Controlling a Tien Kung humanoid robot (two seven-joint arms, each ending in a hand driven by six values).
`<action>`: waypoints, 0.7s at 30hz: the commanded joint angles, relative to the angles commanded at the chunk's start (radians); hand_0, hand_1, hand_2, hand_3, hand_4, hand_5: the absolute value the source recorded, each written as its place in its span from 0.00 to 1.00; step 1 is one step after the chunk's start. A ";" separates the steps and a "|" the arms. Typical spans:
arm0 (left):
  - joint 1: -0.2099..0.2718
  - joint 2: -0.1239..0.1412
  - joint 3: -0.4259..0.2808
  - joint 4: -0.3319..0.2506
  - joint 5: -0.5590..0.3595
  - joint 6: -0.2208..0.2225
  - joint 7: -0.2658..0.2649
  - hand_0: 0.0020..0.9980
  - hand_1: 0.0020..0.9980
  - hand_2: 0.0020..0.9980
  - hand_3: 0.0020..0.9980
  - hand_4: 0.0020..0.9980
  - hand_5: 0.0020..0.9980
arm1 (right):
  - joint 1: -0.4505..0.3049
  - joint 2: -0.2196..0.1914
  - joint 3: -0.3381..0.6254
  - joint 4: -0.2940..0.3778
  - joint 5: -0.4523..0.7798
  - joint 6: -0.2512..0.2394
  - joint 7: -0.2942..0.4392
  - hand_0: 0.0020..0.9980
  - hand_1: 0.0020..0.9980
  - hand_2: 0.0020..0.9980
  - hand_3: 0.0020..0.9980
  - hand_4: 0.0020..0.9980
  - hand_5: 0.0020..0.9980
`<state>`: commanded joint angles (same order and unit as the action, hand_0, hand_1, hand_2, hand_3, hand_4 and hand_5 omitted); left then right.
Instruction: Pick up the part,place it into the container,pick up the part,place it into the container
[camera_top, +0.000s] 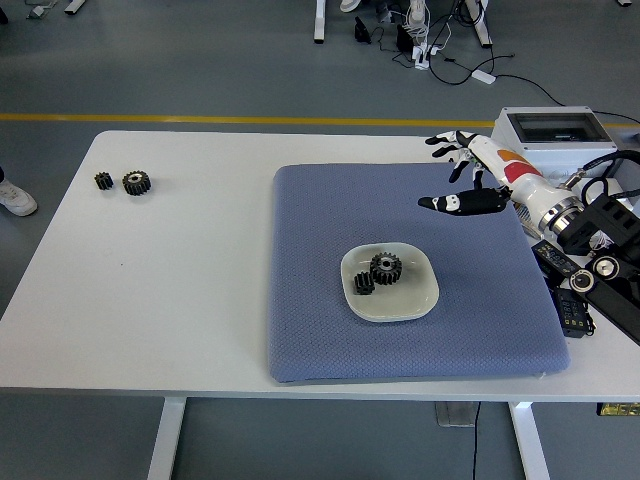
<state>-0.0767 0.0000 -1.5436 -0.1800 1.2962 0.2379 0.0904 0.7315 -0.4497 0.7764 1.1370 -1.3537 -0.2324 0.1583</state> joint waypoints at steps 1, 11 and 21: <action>0.000 0.000 0.000 0.000 0.000 0.000 0.000 0.72 0.70 0.67 0.56 0.64 0.58 | -0.010 -0.004 0.024 0.010 0.038 -0.001 0.004 0.31 0.49 0.71 0.78 1.00 0.39; 0.004 0.000 -0.009 0.000 0.010 0.000 -0.002 0.72 0.70 0.67 0.56 0.64 0.58 | -0.183 -0.039 0.232 0.154 0.460 0.099 0.070 0.51 0.60 0.77 0.78 1.00 0.60; 0.006 0.000 -0.013 0.000 0.013 0.000 -0.004 0.72 0.69 0.67 0.56 0.64 0.58 | -0.353 -0.017 0.358 0.186 0.889 0.195 0.117 0.80 0.78 0.84 0.83 1.00 0.79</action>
<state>-0.0703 0.0000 -1.5564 -0.1800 1.3088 0.2376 0.0862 0.3786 -0.4670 1.1347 1.3227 -0.4645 -0.0374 0.2751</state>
